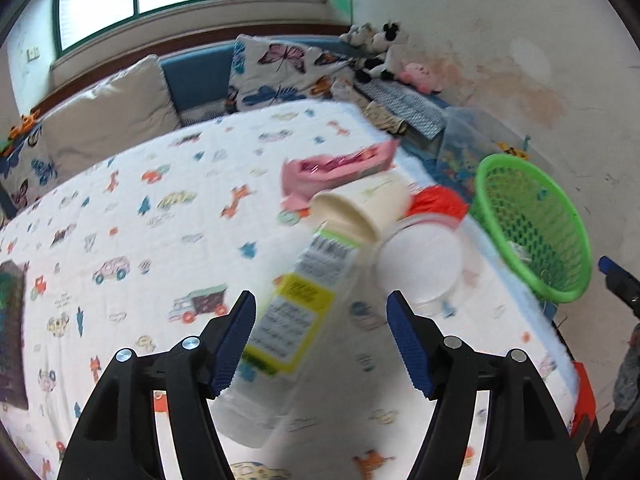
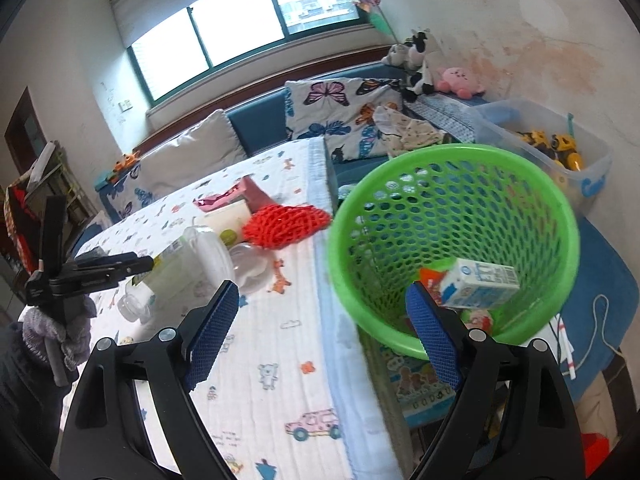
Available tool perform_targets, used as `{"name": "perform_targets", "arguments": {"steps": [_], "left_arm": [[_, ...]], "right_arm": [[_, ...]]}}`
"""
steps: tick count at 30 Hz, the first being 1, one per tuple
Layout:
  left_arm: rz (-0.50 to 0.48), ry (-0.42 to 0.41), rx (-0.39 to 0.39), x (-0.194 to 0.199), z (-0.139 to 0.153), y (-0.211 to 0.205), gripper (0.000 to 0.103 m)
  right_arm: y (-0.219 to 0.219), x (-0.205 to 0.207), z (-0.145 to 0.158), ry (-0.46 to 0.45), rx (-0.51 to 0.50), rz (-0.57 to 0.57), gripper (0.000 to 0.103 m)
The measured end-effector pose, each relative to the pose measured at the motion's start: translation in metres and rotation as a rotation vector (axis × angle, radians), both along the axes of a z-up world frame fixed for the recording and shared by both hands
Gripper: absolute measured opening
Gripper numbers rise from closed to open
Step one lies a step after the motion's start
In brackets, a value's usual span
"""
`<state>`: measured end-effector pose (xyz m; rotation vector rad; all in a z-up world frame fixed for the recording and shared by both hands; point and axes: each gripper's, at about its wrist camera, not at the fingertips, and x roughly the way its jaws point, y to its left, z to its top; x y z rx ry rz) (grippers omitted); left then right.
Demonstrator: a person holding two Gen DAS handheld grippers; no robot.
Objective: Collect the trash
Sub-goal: 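Grasp the clear yellow-label bottle with the left tool while the right tool approaches the clear lid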
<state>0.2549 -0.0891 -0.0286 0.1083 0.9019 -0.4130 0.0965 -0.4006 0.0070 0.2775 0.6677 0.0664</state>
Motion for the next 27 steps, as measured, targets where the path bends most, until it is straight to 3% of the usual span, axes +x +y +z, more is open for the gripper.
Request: {"name": "perform_targets", "arguments": {"steps": [3,18,27], "left_arm": [[0.002,0.026,0.015,0.007,-0.009,0.003,0.075],[-0.032,0.073,0.083,0.028,-0.037,-0.005,0.075],[-0.046,0.069,0.056,0.029,-0.04,-0.008,0.054]], "right_arm": [[0.008,0.006,0.0,0.006,-0.004,0.017,0.085],[0.042,0.029,-0.007,0.033,-0.034,0.095,0.085],[0.062,0.038,-0.01,0.044,-0.07,0.132,0.085]]}}
